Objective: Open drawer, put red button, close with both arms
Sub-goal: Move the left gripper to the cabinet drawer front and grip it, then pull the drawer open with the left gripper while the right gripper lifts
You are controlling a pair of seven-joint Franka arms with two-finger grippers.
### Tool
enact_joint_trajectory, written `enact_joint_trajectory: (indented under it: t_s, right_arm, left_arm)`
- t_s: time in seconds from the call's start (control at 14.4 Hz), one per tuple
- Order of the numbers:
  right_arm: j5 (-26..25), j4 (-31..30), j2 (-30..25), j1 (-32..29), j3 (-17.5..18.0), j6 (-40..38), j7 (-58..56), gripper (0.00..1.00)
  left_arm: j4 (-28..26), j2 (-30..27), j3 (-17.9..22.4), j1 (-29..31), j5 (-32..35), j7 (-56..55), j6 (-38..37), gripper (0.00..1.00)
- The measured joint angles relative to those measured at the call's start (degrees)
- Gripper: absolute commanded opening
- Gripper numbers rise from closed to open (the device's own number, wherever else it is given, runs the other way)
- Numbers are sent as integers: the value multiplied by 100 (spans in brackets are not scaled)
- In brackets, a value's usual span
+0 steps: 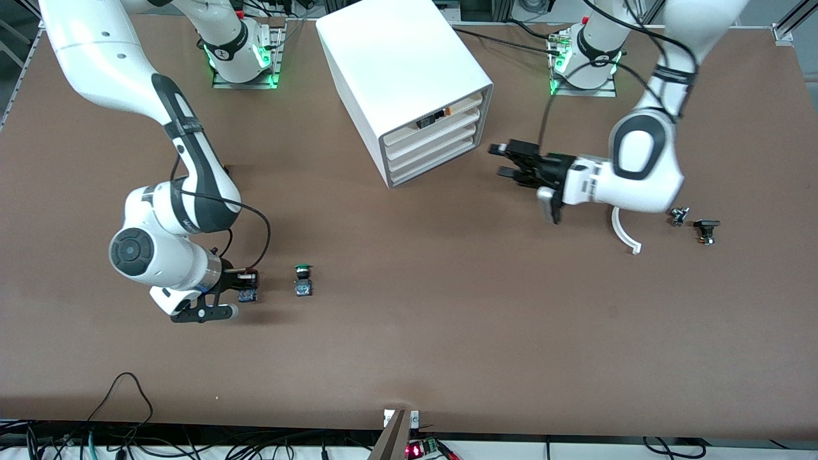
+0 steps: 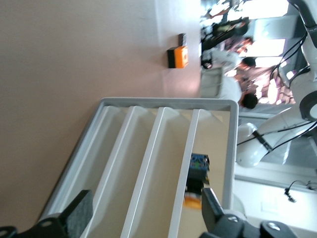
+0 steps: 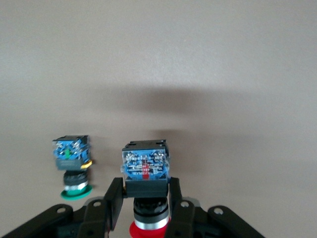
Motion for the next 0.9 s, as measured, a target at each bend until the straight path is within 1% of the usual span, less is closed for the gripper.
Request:
enact_joint_trajectory:
  t_s: [0.14, 0.35, 0.56, 0.69, 0.83, 0.9]
  right_arm:
    - [0, 412, -36, 42, 4, -607, 268, 0]
    - [1, 1016, -97, 174, 20, -1390, 835, 0]
    - [6, 1422, -150, 390, 30, -1941, 1526, 0]
    - [41, 1610, -172, 538, 80, -2142, 2030, 0]
    - [96, 1730, -286, 623, 215, -2297, 2531, 0]
    - [124, 1757, -361, 639, 292, -2356, 2766, 0]
  left_arm:
    - [-330, 2, -227, -22, -339, 344, 216, 64]
    - [-515, 39, -253, -17, -387, 705, 248, 65]
    - [-661, 282, -274, -12, -646, 1256, 252, 64]
    - [-775, 443, -352, -14, -778, 1511, 252, 59]
    - [-875, 498, -458, -15, -942, 1603, 252, 57]
    - [-925, 506, -529, -16, -1038, 1671, 252, 49]
